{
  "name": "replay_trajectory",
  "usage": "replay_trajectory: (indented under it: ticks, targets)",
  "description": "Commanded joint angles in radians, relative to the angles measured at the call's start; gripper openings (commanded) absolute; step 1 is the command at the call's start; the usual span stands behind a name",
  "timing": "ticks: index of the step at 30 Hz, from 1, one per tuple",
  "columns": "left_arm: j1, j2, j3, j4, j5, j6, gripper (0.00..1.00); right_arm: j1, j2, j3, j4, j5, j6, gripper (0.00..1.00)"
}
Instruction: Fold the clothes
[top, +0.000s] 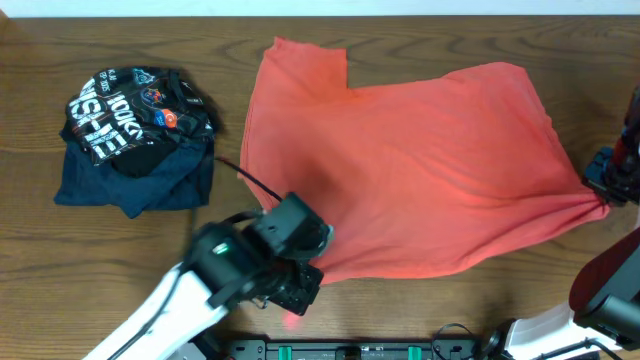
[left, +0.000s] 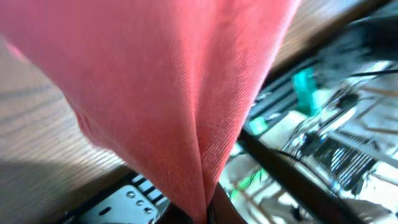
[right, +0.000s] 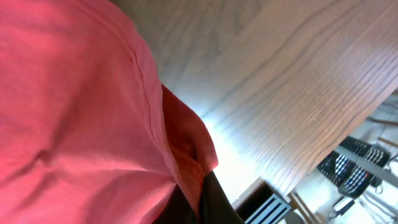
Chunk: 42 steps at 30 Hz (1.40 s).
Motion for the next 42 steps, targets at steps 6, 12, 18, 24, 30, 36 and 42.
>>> replay_trajectory:
  ticks: [6, 12, 18, 24, 30, 36, 42]
  targets:
    - [0.038, -0.085, 0.086, 0.018, -0.096, 0.013, 0.06, -0.026, -0.11, 0.001, -0.002, -0.023, 0.017, 0.01]
    - [0.151, -0.07, 0.086, 0.061, -0.138, 0.022, 0.06, -0.026, -0.126, 0.001, 0.032, -0.072, -0.002, 0.01]
    - [0.309, -0.043, 0.085, 0.158, -0.137, 0.03, 0.06, -0.024, -0.125, 0.001, 0.135, -0.152, -0.032, 0.01]
    - [0.421, 0.045, 0.085, 0.174, -0.134, 0.044, 0.06, -0.005, -0.123, 0.0, 0.256, -0.246, -0.079, 0.01]
    - [0.473, 0.179, 0.085, 0.191, -0.134, 0.059, 0.06, 0.05, -0.081, 0.0, 0.34, -0.273, -0.111, 0.01]
    - [0.537, 0.305, 0.085, 0.259, -0.135, 0.059, 0.06, 0.078, 0.007, 0.0, 0.432, -0.273, -0.111, 0.01]
    - [0.577, 0.428, 0.085, 0.355, -0.134, 0.059, 0.06, 0.093, 0.102, 0.0, 0.513, -0.278, -0.112, 0.01]
